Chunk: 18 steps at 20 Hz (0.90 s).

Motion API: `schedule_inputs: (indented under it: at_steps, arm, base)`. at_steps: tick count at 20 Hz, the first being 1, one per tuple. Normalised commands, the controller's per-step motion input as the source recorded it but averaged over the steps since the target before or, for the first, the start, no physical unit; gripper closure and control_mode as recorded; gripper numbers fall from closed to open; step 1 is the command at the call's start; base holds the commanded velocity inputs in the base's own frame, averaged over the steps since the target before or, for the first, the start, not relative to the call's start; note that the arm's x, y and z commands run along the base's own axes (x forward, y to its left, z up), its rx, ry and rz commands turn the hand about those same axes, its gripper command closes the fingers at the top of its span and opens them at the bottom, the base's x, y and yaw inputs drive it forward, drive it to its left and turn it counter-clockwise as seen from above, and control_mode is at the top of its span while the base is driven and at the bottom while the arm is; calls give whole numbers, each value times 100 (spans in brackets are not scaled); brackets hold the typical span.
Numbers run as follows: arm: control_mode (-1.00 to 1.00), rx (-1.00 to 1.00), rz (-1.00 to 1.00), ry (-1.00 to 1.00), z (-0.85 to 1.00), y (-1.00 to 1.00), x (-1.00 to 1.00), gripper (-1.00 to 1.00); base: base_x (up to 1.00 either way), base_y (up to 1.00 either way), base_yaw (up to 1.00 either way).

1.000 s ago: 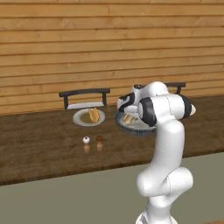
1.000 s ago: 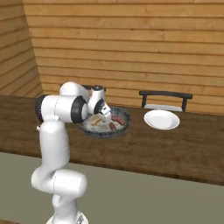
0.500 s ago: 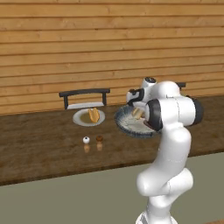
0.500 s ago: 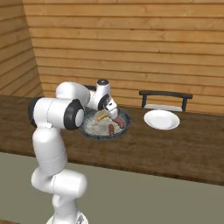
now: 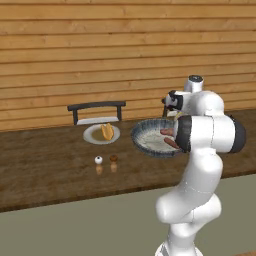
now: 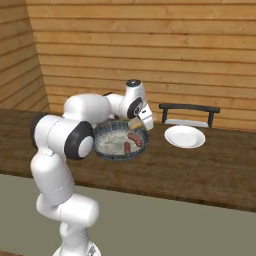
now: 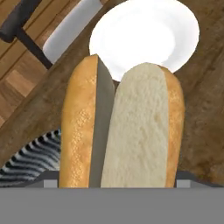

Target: Place one bun and one sausage from the bowl on each plate.

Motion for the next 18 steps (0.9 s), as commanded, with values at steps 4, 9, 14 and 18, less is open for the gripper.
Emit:
schedule_inputs:
  at_steps: [4,9,14,18]
  arm:
    - [-100,-4,-37,12,14,-100,50,100]
    - [-100,3,-15,1,-76,-100,28,100]
    - [-100,14,-1,1,-45,-96,30,100]
    - [-100,3,0,0,-42,-69,44,100]
  base:
    - [0,0,0]
    - [0,0,0]
    - [0,0,0]
    - [0,0,0]
